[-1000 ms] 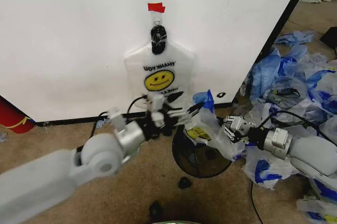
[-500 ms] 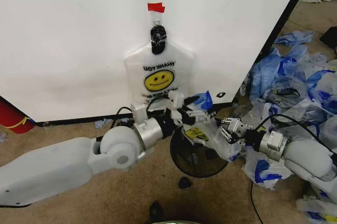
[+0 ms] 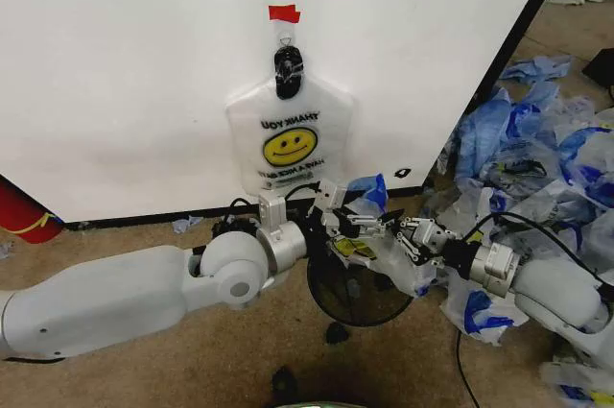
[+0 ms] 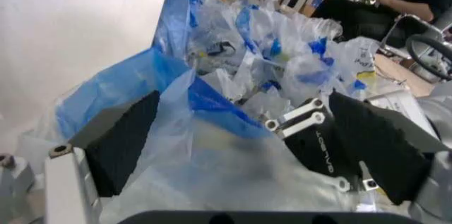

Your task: Pick up the garbage bag from the wall and place it over the trash bin.

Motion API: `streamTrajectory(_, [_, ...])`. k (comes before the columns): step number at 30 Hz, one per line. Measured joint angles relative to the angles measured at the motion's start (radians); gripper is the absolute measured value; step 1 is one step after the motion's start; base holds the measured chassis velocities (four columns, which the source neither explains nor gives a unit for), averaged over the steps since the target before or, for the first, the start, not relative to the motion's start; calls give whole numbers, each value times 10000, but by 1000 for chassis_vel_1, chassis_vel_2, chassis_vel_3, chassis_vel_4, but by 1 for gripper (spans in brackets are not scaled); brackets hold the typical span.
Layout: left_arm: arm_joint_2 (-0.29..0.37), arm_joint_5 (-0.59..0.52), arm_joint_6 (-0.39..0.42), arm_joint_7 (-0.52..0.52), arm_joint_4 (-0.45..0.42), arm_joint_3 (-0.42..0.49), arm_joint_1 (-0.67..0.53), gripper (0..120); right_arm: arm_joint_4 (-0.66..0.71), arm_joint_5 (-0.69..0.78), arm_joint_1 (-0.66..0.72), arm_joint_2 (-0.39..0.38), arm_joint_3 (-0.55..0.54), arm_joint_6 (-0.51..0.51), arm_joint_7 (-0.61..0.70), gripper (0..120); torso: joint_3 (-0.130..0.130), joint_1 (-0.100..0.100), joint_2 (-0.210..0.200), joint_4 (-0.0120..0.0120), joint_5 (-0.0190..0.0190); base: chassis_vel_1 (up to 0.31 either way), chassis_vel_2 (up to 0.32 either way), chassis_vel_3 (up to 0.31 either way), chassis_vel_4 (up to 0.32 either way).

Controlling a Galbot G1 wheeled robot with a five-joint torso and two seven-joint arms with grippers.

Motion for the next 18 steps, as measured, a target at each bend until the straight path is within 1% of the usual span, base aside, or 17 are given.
streamTrajectory(1, [-12,1,0,-46,17,37,-62,89,-18,49,6,-26,0,8,10,0,0,0,0,0,0,0,0,0,0])
streamTrajectory(2, [-15,1,0,-78,27,69,-130,82,-32,97,18,-52,0,13,26,0,0,0,0,-1,-1,0,0,0,0])
streamTrajectory(5, [51,-13,-10,-70,27,152,-279,71,-82,133,52,-65,-14,40,35,0,0,0,0,-1,0,0,0,0,0])
streamTrajectory(6, [76,-13,-16,-56,25,173,-302,69,-93,137,57,-65,-22,48,38,0,0,0,0,-1,0,0,0,0,0])
streamTrajectory(7, [141,-12,-26,-2,13,235,-344,62,-108,160,72,-64,-40,56,52,0,0,0,0,0,0,0,0,0,0])
streamTrajectory(8, [141,-12,-26,-2,13,235,-344,62,-108,160,72,-64,-40,56,52,0,0,0,0,0,0,0,0,0,0])
streamTrajectory(13, [260,-10,-29,184,8,383,-457,41,-146,272,124,-81,-63,64,71,0,0,0,0,0,-1,0,0,0,0])
streamTrajectory(14, [260,-10,-29,184,8,383,-457,41,-146,272,124,-81,-63,64,71,0,0,0,0,0,-1,0,0,0,0])
streamTrajectory(16, [268,-11,-24,257,29,482,-539,34,-157,299,131,-88,-72,67,73,0,-1,0,0,0,-1,0,0,0,0])
streamTrajectory(17, [268,-11,-21,271,47,555,-602,27,-162,306,132,-89,-77,70,74,0,-1,0,0,0,-1,0,0,0,0])
streamTrajectory(18, [265,-12,-21,276,58,592,-638,24,-166,306,133,-89,-79,73,74,0,-1,0,0,0,-1,0,0,0,0])
